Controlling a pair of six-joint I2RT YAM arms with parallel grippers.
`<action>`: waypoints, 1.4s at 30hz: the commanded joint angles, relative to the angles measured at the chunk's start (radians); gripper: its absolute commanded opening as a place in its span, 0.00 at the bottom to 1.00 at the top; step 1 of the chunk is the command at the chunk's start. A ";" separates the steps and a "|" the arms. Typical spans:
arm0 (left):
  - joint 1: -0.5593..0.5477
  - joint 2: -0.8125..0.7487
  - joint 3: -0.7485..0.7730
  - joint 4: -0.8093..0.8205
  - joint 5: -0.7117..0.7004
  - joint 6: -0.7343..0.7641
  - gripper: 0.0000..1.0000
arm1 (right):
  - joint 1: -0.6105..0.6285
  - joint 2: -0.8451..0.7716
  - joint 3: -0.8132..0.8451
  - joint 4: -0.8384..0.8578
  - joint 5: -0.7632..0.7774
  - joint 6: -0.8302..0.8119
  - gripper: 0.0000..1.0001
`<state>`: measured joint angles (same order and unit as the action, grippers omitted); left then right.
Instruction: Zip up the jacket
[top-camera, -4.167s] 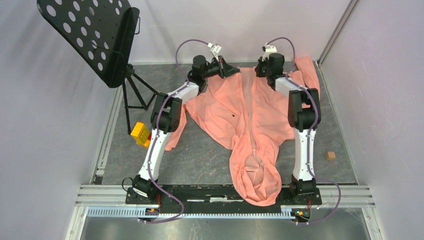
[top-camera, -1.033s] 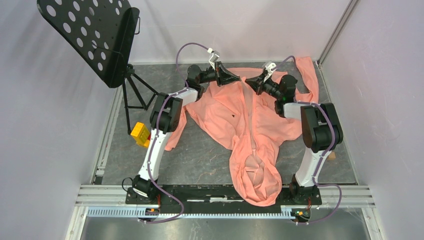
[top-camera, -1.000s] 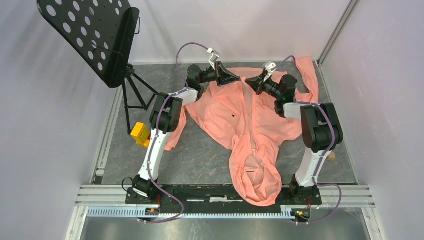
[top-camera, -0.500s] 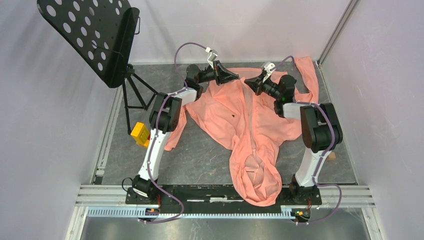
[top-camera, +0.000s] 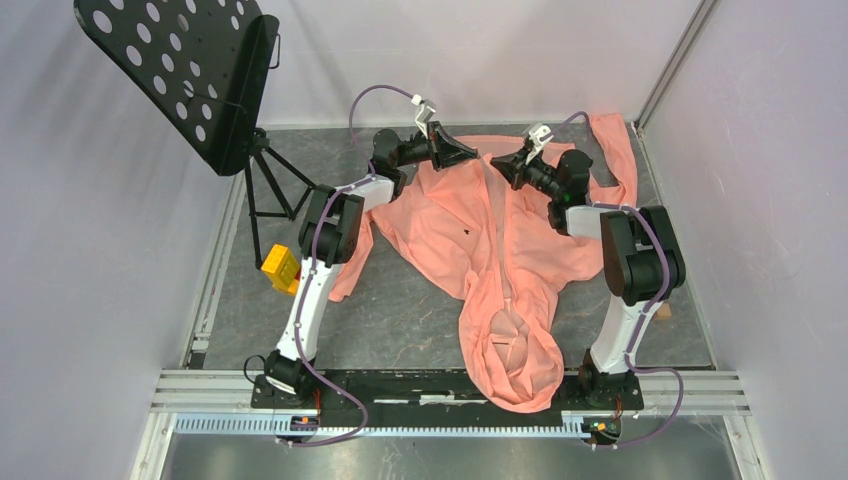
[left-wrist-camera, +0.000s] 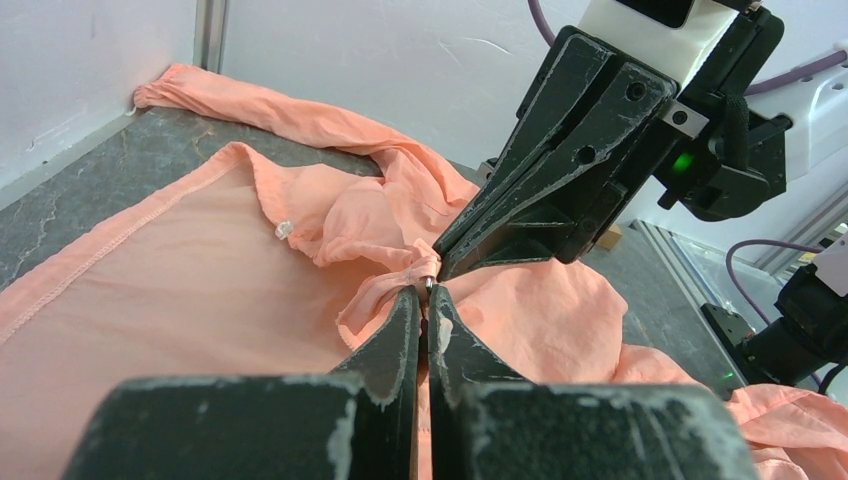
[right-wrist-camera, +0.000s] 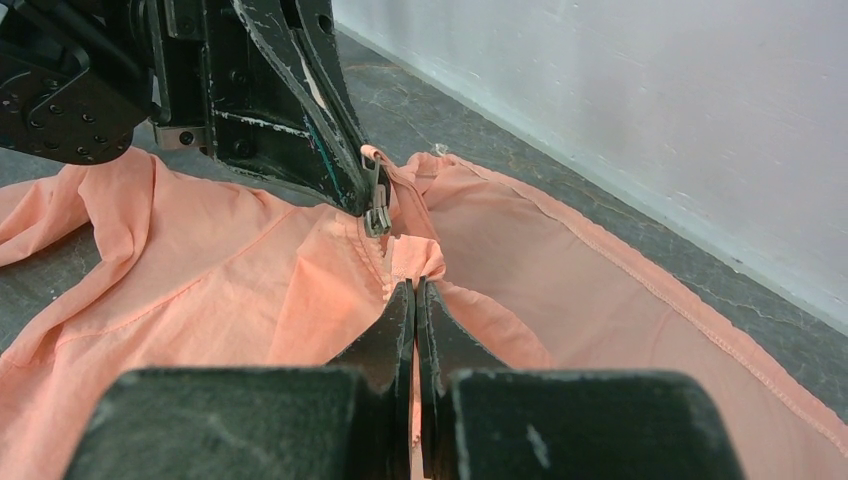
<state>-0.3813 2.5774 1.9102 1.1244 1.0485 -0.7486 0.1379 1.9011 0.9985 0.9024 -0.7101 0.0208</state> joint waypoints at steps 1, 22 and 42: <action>-0.002 -0.045 0.039 0.036 -0.006 -0.028 0.02 | 0.007 0.005 0.031 0.022 0.011 -0.009 0.00; -0.014 -0.031 0.075 -0.032 0.008 -0.009 0.02 | 0.011 0.004 0.025 0.052 -0.005 0.007 0.00; -0.013 -0.018 0.104 -0.069 0.026 -0.008 0.02 | 0.009 -0.005 0.015 0.065 0.029 0.018 0.00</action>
<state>-0.3904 2.5774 1.9701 1.0405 1.0542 -0.7479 0.1421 1.9011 0.9985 0.9192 -0.6949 0.0322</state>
